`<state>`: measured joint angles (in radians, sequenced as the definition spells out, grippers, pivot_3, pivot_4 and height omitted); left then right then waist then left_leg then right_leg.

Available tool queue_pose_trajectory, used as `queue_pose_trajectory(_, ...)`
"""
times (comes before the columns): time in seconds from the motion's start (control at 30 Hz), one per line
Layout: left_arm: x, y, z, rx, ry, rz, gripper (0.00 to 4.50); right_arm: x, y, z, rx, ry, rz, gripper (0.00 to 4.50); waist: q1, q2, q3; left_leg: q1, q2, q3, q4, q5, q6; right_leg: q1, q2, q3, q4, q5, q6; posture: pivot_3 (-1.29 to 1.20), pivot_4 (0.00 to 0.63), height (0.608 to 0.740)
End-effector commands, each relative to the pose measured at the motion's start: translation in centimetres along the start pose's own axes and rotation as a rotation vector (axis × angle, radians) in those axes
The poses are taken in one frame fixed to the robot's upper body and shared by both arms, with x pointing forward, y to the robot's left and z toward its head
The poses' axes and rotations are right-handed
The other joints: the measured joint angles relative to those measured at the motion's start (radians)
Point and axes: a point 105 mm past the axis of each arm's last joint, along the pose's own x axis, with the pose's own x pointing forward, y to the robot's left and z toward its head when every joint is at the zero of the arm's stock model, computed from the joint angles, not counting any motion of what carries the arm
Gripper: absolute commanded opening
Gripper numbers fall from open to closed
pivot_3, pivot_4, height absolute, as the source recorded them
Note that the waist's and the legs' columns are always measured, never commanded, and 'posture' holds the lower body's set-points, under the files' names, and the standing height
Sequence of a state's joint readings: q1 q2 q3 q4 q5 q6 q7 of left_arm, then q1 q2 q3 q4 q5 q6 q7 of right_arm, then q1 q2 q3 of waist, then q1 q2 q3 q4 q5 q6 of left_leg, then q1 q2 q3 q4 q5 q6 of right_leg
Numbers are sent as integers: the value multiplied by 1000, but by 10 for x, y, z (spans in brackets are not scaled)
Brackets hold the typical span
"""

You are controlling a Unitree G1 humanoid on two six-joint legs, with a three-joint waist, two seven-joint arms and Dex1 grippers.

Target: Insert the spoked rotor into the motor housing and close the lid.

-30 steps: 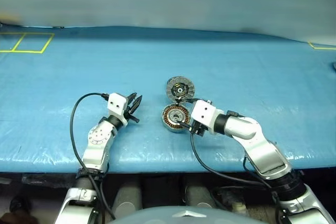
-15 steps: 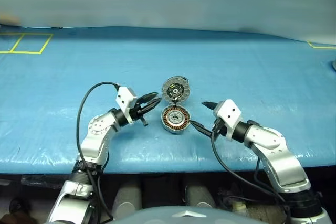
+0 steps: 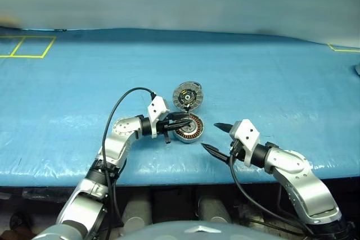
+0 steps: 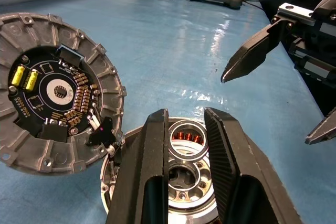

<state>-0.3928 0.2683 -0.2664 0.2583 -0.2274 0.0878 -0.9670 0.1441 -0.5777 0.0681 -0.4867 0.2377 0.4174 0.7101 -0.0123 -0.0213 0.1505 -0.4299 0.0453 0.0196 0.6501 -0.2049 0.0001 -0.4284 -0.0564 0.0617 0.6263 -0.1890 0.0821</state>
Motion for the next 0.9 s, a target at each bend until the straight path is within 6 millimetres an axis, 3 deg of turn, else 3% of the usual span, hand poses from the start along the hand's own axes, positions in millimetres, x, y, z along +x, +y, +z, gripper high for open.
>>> queue_pose_trajectory(0.03, 7, 4, 0, 39, 27, 8, 678, -1, 3, 11, -43, -33, -2, 4145, 1, 0, 0, 0, 0, 0, 0, 0, 0, 0, 0, 0, 0, 0, 0, 0, 150, 740)
queue_pose_trajectory(0.9, 14, -2, -9, 22, 64, -23, 677, 6, -2, 5, -71, -2, -32, 4145, 1, 0, 0, 0, 0, 0, 0, 0, 0, 0, 0, 0, 0, 0, 0, 0, 150, 740)
